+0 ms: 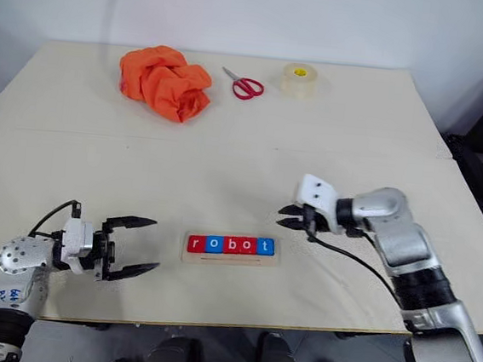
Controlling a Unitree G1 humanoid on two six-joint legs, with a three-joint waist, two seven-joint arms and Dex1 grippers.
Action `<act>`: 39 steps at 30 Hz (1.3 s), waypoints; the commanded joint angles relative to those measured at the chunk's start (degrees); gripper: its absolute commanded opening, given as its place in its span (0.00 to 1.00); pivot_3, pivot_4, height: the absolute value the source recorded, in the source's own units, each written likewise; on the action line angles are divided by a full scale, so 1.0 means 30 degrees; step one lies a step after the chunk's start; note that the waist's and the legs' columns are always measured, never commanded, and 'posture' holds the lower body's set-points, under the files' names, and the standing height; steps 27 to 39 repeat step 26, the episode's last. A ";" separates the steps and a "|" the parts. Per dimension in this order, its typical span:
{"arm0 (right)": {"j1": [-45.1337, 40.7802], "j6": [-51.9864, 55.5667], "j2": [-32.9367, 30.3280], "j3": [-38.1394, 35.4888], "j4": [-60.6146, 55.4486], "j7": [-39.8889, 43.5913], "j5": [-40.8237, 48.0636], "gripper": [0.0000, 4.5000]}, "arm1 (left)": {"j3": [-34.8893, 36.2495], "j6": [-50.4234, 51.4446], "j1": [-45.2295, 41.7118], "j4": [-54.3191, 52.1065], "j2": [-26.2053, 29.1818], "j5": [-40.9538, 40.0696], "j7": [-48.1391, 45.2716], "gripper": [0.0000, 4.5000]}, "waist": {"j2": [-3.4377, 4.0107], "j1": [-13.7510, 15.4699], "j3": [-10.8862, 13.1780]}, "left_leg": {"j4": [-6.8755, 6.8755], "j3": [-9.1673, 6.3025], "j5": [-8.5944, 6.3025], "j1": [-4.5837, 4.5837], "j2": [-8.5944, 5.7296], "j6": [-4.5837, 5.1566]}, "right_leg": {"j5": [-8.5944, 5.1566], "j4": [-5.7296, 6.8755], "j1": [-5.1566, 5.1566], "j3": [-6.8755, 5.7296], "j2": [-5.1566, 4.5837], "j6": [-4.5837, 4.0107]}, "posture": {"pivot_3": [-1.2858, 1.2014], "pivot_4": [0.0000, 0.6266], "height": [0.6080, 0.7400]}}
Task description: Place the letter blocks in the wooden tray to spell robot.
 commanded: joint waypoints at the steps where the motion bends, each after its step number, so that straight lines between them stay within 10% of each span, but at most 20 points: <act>1: 0.0637 -0.2584 -0.0647 -0.2032 0.1051 0.1800 0.1679 0.52 | 0.0867 -0.0348 -0.0045 0.0023 0.0375 0.0140 0.1024 1.00 | 0.0000 -0.0023 0.0000 | 0.0002 0.0003 0.0000 0.0004 -0.0001 0.0001 | 0.0004 -0.0006 0.0011 0.0002 -0.0002 0.0007 | 0.52 0.24 1.00; 7: 0.1337 -0.5555 -0.1241 -0.4095 0.4501 0.4886 0.3405 0.99 | 0.2119 0.0444 -0.0046 -0.0170 0.0889 -0.1190 0.1045 1.00 | 0.0000 -0.0077 0.0000 | 0.0003 0.0010 0.0003 0.0047 0.0003 -0.0003 | 0.0008 0.0015 0.0032 0.0009 0.0004 0.0014 | 0.52 0.24 1.00; 39: -0.0078 -0.7903 -0.3150 -0.3487 0.9235 0.7115 0.7289 0.99 | 0.4187 0.1346 -0.0061 -0.0054 0.1521 -0.3250 -0.1056 1.00 | 0.0022 -0.0077 0.0013 | 0.0004 0.0015 0.0024 0.0072 0.0012 -0.0041 | 0.0006 0.0042 0.0039 0.0020 0.0004 0.0009 | 0.52 0.24 1.00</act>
